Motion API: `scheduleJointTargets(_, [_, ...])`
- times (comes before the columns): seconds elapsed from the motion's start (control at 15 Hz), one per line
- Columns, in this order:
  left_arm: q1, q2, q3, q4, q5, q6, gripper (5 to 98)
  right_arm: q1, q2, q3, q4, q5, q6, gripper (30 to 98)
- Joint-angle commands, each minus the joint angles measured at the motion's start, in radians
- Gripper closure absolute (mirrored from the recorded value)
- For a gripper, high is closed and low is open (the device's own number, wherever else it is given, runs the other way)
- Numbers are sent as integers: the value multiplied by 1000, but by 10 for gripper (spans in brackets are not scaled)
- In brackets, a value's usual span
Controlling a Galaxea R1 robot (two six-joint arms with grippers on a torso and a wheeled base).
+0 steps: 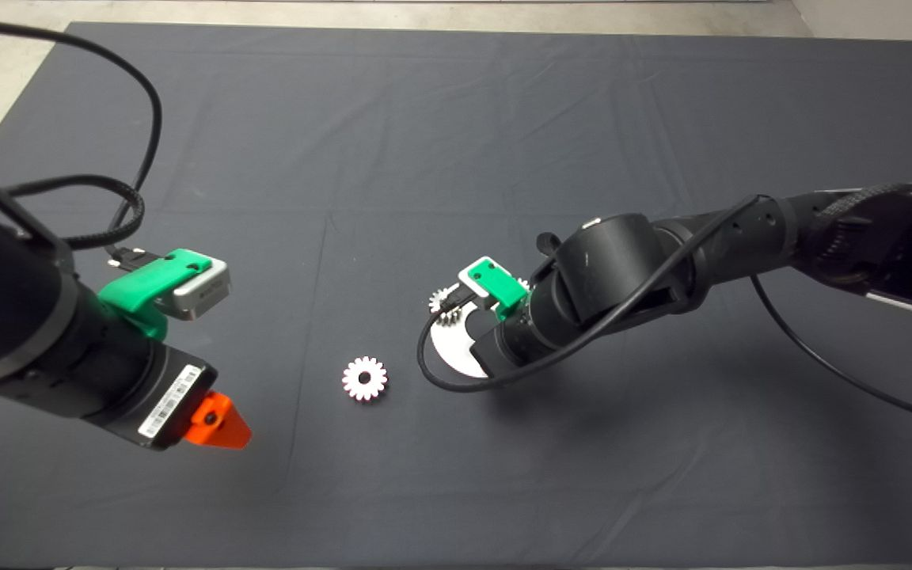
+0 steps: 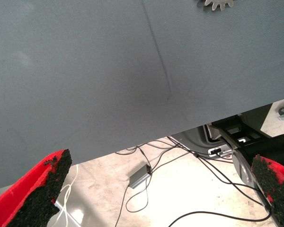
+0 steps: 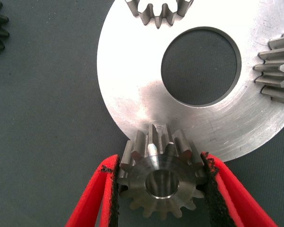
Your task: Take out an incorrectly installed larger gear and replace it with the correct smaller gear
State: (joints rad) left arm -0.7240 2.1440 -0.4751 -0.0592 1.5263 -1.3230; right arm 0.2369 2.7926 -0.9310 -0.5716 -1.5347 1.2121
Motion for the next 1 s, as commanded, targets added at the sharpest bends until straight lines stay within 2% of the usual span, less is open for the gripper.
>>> scheduleJointTargets(0.0, [-22,-5,14,-19,64,-5,60,12,2,-8,-45,-38,-2,909])
scheduleJointTargets(0.27, [-22,-2,20,-19,63,-5,60,6,5,-37,-86,-38,-5,910])
scheduleJointTargets(0.93, [-22,15,17,-21,63,-8,60,9,19,-35,-85,-38,-13,909])
